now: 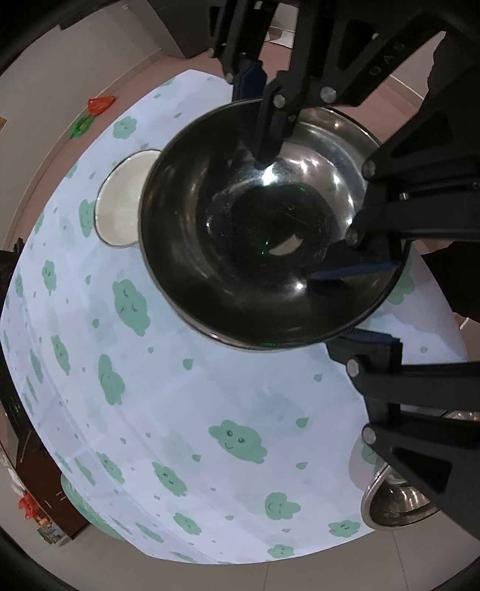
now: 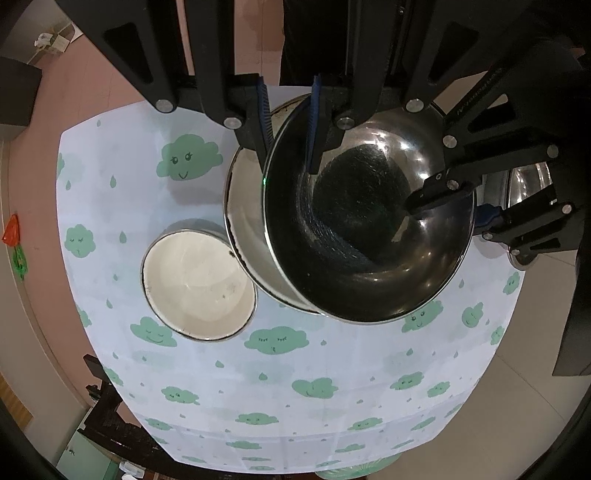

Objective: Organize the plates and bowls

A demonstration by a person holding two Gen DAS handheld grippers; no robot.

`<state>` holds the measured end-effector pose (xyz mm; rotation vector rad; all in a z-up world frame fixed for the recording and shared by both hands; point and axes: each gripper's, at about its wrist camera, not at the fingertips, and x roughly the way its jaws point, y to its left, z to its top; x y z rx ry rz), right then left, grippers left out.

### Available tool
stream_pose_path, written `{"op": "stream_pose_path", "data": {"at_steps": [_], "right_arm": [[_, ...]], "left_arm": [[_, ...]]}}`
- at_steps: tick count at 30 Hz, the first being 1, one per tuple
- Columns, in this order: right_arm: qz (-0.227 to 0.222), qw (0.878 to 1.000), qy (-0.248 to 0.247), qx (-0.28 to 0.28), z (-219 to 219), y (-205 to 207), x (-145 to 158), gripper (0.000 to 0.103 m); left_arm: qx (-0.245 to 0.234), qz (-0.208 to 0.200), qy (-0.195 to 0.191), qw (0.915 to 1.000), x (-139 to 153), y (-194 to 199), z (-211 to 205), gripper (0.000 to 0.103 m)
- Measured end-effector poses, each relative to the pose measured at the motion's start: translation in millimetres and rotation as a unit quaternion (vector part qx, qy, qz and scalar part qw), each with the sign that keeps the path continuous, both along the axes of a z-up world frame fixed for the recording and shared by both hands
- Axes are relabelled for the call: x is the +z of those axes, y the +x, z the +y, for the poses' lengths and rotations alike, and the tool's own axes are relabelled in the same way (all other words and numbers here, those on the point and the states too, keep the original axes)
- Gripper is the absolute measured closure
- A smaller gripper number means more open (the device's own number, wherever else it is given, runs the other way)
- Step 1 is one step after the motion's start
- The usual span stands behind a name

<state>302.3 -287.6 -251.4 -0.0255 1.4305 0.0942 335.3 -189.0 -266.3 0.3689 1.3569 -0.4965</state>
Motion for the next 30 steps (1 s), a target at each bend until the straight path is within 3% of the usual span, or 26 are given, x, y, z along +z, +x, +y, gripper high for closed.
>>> {"op": "stream_pose_path", "data": {"at_steps": [14,27,30], "right_arm": [[0.027,1.0,-0.003,-0.007,-5,6,-25,0.084],[0.039,0.999,-0.012,0.008,-3,14,-27,0.081],[0.042,0.999,-0.012,0.006,-3,14,-28,0.081]], "left_arm": [[-0.014,0.016,0.008,0.9997,-19,8,-10,0.081],[-0.022,0.018,0.018,0.9994,-19,13,-14,0.081],[-0.018,0.022,0.014,0.9995,-18,15,-13,0.077]]}}
